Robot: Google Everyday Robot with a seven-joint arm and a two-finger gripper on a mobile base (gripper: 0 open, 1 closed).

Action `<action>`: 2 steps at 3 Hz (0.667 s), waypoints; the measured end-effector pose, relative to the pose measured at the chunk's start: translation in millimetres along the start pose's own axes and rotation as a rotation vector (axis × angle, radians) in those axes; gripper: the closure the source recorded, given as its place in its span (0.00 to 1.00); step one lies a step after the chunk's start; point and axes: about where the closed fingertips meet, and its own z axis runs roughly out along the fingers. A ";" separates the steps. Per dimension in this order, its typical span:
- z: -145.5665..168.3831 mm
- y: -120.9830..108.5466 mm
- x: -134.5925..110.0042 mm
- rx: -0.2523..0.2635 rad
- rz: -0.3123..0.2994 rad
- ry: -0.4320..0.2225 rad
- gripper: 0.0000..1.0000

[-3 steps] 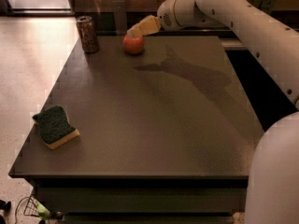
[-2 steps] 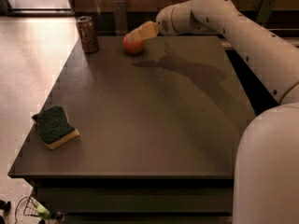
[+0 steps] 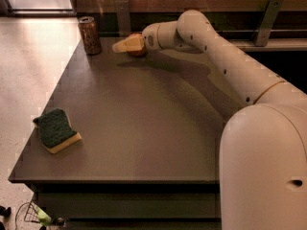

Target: Move apple near sponge

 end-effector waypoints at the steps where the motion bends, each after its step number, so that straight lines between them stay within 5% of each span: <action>1: 2.5 20.9 4.5 -0.028 -0.011 -0.014 0.19; 2: 7.1 26.5 8.8 -0.039 -0.009 -0.009 0.42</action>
Offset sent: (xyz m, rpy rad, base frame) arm -0.0153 0.0119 -0.0025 0.0126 -0.0114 0.0265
